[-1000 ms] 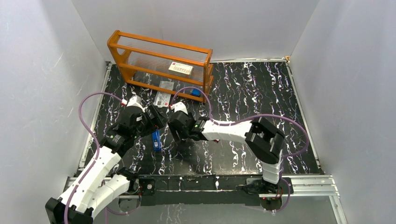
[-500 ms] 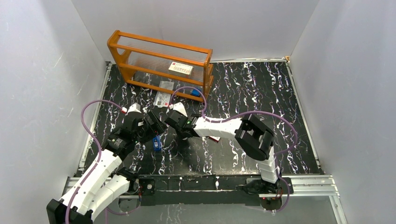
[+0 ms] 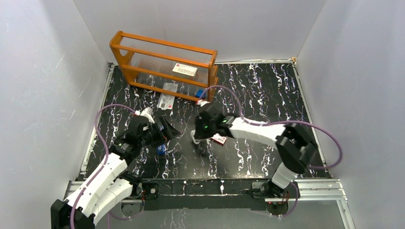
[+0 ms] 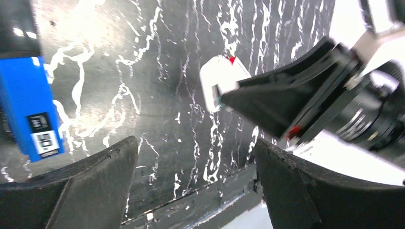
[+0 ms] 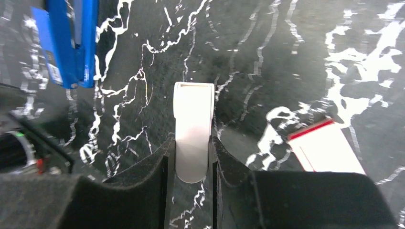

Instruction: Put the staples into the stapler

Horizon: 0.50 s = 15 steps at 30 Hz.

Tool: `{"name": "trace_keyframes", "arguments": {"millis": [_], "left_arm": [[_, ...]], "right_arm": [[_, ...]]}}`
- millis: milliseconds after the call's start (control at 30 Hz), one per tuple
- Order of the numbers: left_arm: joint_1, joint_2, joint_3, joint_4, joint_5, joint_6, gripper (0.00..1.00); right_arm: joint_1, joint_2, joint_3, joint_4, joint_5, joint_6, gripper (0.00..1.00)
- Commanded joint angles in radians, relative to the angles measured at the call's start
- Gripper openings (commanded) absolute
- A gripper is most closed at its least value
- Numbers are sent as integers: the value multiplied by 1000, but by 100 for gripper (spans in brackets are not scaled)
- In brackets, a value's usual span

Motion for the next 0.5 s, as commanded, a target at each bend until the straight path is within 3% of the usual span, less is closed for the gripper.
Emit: {"name": "trace_keyframes", "arguments": {"millis": [0, 167, 267, 367, 467], "left_arm": [[-3, 37, -24, 156, 212, -26, 89], [-3, 120, -41, 403, 430, -113, 89], [-3, 153, -88, 631, 542, -246, 88], [-4, 192, -140, 835, 593, -394, 85], [-6, 198, -149, 878, 584, -419, 81]], "right_arm": [[-138, -182, -142, 256, -314, 40, 25], [-253, -328, -299, 497, -529, 184, 27], [-280, -384, -382, 666, -600, 308, 27], [-287, -414, -439, 812, -615, 434, 27], [-288, -421, -455, 902, -609, 525, 27]]}}
